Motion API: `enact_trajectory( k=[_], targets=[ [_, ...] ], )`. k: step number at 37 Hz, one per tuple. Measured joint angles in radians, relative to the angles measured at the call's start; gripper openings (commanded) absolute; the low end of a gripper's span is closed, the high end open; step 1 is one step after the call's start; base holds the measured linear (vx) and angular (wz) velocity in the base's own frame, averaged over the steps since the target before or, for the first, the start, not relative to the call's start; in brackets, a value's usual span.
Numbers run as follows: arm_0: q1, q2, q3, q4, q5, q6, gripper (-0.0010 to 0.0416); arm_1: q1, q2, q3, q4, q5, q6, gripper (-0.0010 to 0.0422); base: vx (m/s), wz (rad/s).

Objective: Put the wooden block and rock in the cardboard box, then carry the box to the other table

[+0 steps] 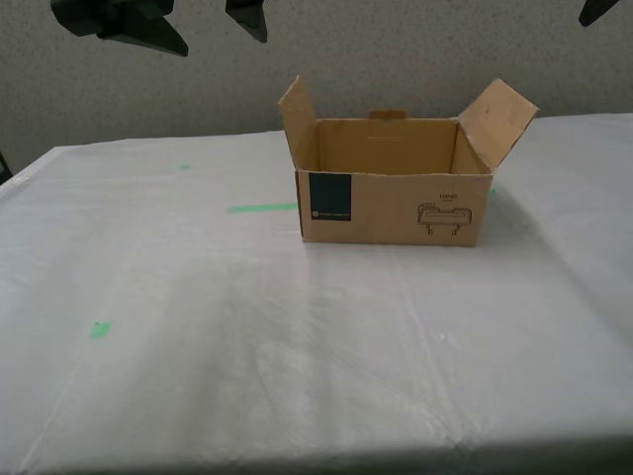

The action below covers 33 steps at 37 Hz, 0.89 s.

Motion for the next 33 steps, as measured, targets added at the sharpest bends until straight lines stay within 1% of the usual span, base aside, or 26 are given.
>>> enact_trajectory(
  k=[33],
  targets=[
    [0.0, 0.0, 0.0, 0.0, 0.0, 0.0, 0.0393, 0.0, 0.0, 0.0, 0.0, 0.0, 0.0, 0.0396, 0.0, 0.0]
  ],
)
